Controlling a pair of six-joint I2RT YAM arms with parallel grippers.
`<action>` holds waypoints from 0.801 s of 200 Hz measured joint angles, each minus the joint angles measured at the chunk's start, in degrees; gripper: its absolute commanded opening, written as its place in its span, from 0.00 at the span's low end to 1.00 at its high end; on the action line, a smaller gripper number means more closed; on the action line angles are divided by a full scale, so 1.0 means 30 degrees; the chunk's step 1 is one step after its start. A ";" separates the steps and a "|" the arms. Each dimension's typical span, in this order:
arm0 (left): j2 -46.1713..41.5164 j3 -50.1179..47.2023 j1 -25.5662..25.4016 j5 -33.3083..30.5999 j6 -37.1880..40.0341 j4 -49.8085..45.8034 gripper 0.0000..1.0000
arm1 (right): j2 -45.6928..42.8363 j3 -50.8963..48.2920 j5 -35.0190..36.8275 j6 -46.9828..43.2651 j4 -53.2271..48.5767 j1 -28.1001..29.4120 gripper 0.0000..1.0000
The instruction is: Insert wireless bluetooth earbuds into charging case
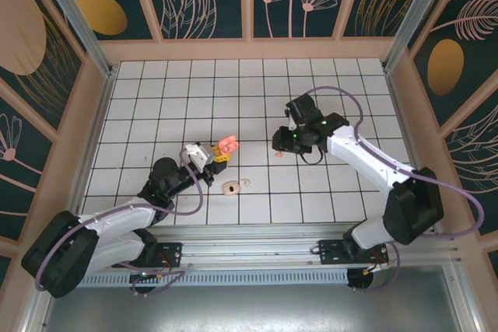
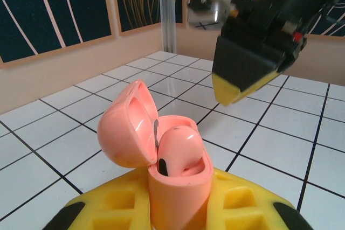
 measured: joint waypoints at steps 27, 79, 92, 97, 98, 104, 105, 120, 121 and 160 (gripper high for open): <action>0.0007 0.0000 0.0000 -0.0066 -0.0007 0.0000 0.01 | 0.1144 0.0372 0.0721 -0.0576 -0.0962 -0.0109 0.38; 0.0007 0.0000 0.0000 -0.0255 -0.0066 -0.0007 0.01 | 0.2834 0.1268 0.1923 -0.1224 -0.1953 -0.0255 0.40; 0.0007 0.0000 0.0000 -0.0313 -0.0066 0.0000 0.01 | 0.3264 0.1377 0.2193 -0.1377 -0.2157 -0.0255 0.41; 0.0007 0.0000 0.0000 -0.0357 -0.0066 -0.0007 0.01 | 0.3410 0.1435 0.2280 -0.1450 -0.2244 -0.0262 0.41; 0.0015 0.0000 0.0000 -0.0364 -0.0073 0.0000 0.01 | 0.3432 0.1443 0.2288 -0.1457 -0.2259 -0.0255 0.41; 0.0015 0.0000 0.0000 -0.0364 -0.0073 -0.0007 0.01 | 0.3585 0.1508 0.2346 -0.1552 -0.2361 -0.0262 0.41; 0.0015 0.0000 0.0000 -0.0372 -0.0073 0.0000 0.01 | 0.3628 0.1537 0.2339 -0.1566 -0.2382 -0.0262 0.41; 0.0029 0.0000 0.0000 -0.0430 -0.0080 -0.0007 0.01 | 0.3985 0.1770 0.2426 -0.1683 -0.2514 -0.0262 0.42; 0.0029 0.0000 0.0000 -0.0430 -0.0080 -0.0007 0.01 | 0.4000 0.1778 0.2433 -0.1698 -0.2521 -0.0262 0.42; -0.0160 -0.0007 0.0000 -0.0568 -0.0153 -0.0051 0.01 | 0.5107 0.2608 0.2557 -0.2098 -0.2739 -0.0277 0.44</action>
